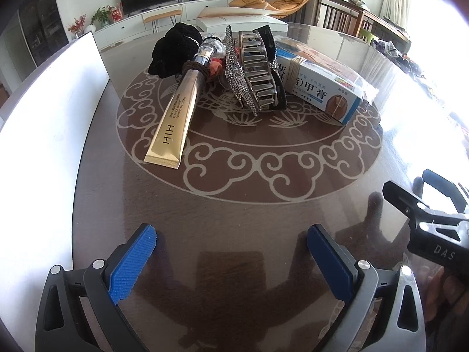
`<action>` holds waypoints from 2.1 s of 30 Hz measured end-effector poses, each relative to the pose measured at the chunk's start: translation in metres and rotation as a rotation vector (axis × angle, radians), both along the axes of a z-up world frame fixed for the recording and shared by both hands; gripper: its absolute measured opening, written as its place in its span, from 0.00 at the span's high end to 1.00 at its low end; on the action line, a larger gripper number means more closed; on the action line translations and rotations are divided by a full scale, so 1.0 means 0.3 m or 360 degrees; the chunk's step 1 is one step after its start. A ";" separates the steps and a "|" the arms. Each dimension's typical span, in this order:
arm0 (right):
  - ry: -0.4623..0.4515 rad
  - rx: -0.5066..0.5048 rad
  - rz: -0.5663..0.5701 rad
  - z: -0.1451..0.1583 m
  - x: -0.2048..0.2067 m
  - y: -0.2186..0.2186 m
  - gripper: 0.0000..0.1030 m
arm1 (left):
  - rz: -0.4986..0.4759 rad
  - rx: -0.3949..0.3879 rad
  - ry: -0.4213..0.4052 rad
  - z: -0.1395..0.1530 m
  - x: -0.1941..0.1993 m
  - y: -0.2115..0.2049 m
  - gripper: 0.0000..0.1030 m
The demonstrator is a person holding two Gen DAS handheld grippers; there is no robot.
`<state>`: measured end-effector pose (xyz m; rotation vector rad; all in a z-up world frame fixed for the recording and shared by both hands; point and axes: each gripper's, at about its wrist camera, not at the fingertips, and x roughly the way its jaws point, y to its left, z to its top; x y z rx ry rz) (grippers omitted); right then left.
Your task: Organize objects
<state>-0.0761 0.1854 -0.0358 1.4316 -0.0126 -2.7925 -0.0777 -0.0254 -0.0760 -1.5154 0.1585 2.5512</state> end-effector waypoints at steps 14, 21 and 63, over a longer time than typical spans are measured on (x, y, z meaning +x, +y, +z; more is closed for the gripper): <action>0.0000 -0.0001 0.0000 0.001 0.001 0.001 0.00 | -0.0051 -0.0041 0.0014 0.149 -0.059 -0.045 0.00; 0.0002 -0.0005 0.0000 0.001 0.001 0.000 0.00 | -0.0001 -0.0193 -0.0039 0.137 -0.199 -0.064 0.00; 0.0008 -0.0021 0.0002 0.004 -0.006 0.002 0.00 | 0.0251 -0.0004 0.0121 -0.002 -0.074 -0.108 0.06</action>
